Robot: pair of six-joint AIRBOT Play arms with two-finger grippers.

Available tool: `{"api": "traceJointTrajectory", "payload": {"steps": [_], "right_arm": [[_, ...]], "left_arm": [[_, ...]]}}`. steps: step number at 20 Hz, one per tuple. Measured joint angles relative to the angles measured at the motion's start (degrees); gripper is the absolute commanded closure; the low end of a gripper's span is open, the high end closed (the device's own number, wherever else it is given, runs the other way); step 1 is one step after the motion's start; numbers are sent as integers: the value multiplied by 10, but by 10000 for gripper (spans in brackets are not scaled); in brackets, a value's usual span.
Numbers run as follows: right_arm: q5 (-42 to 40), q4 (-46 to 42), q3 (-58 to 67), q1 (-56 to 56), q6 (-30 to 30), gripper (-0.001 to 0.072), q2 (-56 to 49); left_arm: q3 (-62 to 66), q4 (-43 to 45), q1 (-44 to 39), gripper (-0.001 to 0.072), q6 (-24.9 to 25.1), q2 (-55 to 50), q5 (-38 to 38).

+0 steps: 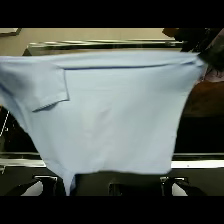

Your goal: Fold the clothes and pants, and hang the long-sleeved shirts on hangers.

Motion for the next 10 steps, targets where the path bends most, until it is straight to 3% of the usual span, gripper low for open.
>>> {"api": "traceJointTrajectory", "payload": {"steps": [5,10], "right_arm": [[-92,-38,-28,43,-21,684,-207],[-209,-45,-32,43,-23,684,-327]], "left_arm": [[-27,-16,-49,690,52,-211,-104],[-2,-24,-75,689,79,-351,-210]]}}
